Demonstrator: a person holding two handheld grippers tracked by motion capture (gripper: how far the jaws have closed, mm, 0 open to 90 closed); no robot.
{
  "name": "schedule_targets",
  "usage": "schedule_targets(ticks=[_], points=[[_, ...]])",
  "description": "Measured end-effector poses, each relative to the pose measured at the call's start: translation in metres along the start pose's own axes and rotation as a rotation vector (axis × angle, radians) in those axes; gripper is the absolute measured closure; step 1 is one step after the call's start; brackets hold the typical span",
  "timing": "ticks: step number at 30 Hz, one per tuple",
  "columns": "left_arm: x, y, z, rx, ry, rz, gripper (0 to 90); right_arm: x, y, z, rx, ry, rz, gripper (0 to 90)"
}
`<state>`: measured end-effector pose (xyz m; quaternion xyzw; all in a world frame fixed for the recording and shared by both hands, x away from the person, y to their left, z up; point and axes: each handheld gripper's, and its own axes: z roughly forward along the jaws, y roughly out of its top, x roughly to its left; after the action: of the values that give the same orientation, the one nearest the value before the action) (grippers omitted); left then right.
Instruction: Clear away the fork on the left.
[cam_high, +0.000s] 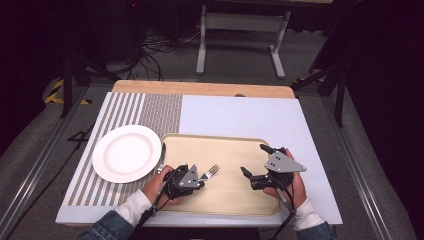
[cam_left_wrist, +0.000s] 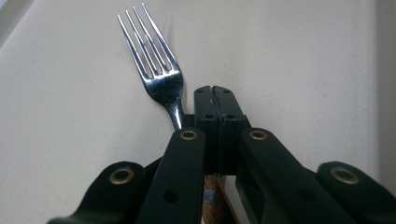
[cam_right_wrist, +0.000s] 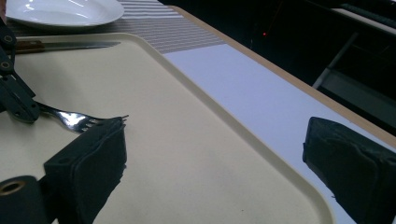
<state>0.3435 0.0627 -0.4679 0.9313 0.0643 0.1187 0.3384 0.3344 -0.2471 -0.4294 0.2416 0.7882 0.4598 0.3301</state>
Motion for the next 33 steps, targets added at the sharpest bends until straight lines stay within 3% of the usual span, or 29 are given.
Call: schedule_targets(ticks=[7, 11, 22, 28, 33], points=[[0.010, -0.007, -0.005, 0.025, 0.049, -0.028, 89.7, -0.001, 0.000, 0.001, -0.001, -0.006, 0.005, 7.5], [0.017, -0.012, -0.008, 0.024, 0.048, -0.046, 89.7, 0.000, 0.000, 0.001, 0.001, -0.003, 0.004, 7.6], [0.020, -0.018, -0.013, 0.052, 0.097, -0.079, 89.7, 0.002, -0.001, 0.002, 0.013, 0.001, -0.005, 7.6], [0.021, -0.020, -0.016, 0.057, 0.117, -0.077, 89.7, 0.002, -0.002, 0.003, 0.023, 0.004, -0.012, 7.6], [0.021, -0.023, -0.018, 0.067, 0.136, -0.105, 89.7, 0.002, -0.002, 0.003, 0.029, 0.007, -0.007, 7.6]])
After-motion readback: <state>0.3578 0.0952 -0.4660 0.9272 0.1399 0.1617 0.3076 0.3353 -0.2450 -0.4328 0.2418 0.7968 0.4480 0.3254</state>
